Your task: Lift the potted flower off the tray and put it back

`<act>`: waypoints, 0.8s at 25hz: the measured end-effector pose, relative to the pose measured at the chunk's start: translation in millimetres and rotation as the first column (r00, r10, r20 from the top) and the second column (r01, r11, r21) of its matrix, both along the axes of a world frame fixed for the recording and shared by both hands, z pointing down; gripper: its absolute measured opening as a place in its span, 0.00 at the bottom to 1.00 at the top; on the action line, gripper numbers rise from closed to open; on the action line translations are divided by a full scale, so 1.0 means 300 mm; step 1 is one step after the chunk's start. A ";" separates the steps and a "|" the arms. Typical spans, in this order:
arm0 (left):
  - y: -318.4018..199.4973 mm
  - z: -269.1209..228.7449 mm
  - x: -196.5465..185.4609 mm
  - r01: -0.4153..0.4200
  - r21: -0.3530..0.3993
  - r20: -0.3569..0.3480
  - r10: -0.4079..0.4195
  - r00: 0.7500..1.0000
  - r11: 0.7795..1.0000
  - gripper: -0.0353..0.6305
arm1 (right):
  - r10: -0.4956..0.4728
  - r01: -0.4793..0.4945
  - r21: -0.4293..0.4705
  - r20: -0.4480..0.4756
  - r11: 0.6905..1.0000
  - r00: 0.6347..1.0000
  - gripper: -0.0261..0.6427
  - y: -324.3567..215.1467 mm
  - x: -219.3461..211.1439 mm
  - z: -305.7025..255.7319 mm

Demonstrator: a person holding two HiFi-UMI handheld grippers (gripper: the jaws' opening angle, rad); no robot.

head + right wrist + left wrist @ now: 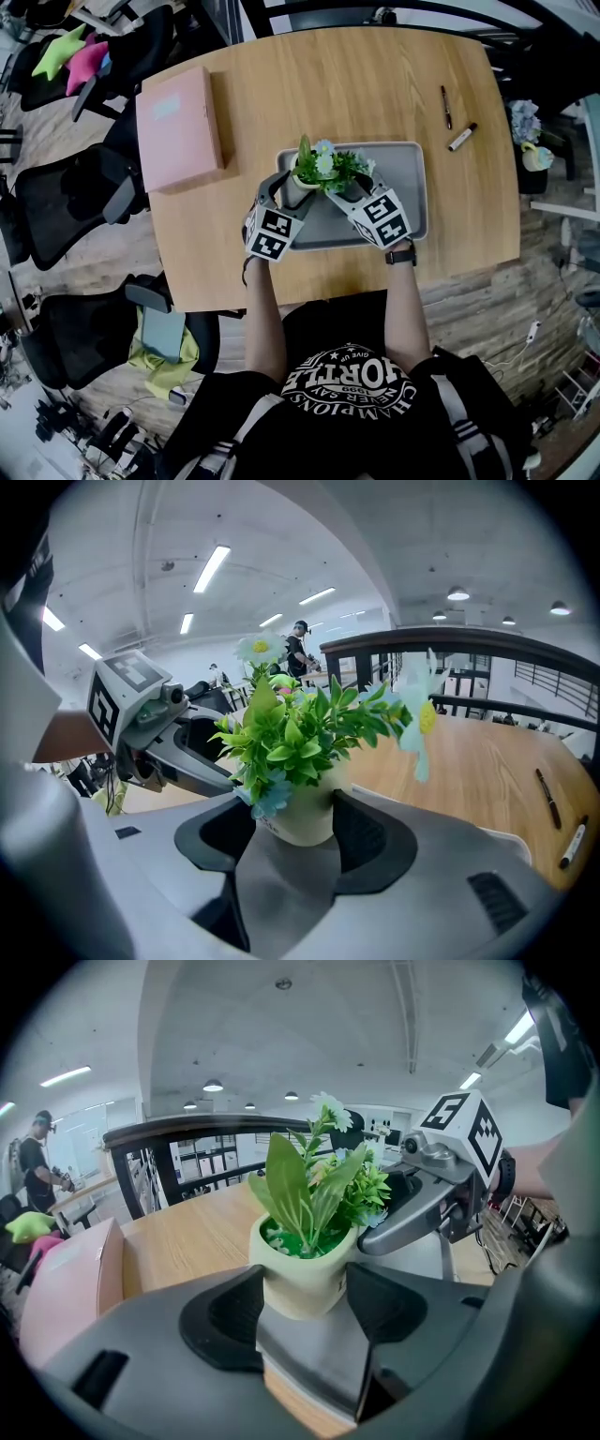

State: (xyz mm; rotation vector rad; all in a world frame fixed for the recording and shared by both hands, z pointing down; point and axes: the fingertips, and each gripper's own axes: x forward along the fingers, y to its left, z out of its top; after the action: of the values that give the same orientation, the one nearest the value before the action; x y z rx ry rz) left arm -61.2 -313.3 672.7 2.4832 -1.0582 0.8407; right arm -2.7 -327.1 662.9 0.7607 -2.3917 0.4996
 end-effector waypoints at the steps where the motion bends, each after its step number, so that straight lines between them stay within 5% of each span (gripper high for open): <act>1: -0.001 -0.008 0.000 -0.002 0.005 0.000 0.002 1.000 1.000 0.49 | 0.001 -0.001 0.004 0.002 1.000 1.000 0.45 0.000 0.000 -0.008; 20: 0.019 -0.124 -0.008 -0.011 0.073 0.001 0.011 1.000 0.997 0.49 | 0.014 -0.014 0.078 0.000 0.997 1.000 0.44 0.022 -0.010 -0.137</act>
State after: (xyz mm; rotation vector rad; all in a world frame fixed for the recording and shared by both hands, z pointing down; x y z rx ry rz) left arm -63.6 -307.6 635.4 2.5514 -1.0953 0.8196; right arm -5.7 -320.4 621.7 0.8123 -2.4193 0.4136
